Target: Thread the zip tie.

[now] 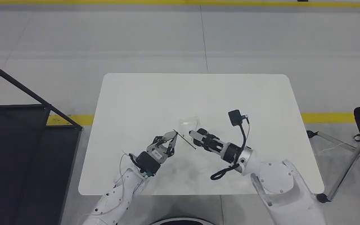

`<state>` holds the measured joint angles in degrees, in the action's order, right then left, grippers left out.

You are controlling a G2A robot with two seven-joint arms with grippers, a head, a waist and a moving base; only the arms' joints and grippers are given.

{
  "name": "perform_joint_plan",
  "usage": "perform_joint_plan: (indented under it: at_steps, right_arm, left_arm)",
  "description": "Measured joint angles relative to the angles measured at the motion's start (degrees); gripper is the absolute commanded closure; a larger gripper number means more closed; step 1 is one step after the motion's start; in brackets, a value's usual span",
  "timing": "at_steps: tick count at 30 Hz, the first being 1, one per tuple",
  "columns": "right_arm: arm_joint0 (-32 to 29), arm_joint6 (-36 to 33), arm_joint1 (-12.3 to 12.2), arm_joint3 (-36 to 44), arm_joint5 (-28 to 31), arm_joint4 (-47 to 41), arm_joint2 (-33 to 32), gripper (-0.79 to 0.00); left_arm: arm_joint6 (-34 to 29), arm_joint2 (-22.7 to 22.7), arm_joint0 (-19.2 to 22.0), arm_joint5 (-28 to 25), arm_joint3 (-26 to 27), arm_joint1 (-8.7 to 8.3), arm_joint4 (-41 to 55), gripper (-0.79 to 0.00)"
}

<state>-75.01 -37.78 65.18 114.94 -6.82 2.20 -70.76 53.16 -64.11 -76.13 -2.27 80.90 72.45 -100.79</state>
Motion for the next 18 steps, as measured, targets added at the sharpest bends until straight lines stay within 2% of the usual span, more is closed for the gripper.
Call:
perform_joint_plan:
  at_steps: [9,14,18]
  right_arm:
    - [-3.5,-2.9,-0.7,-0.6,6.6,-6.4,-5.7,-0.785]
    - [-3.9,-3.9,-0.9,-1.0,6.4,-8.4,-6.8,-0.785]
    - [-3.9,-3.9,-0.9,-1.0,6.3,-8.3,-6.8,-0.785]
  left_arm:
    - [-3.3,-0.9,-1.2,-4.2,5.0,-0.03,5.6,0.000]
    - [-4.2,-1.3,-2.1,-7.9,7.0,-0.05,9.8,0.000]
    - [-4.2,-1.3,-2.1,-7.9,7.1,-0.06,9.8,0.000]
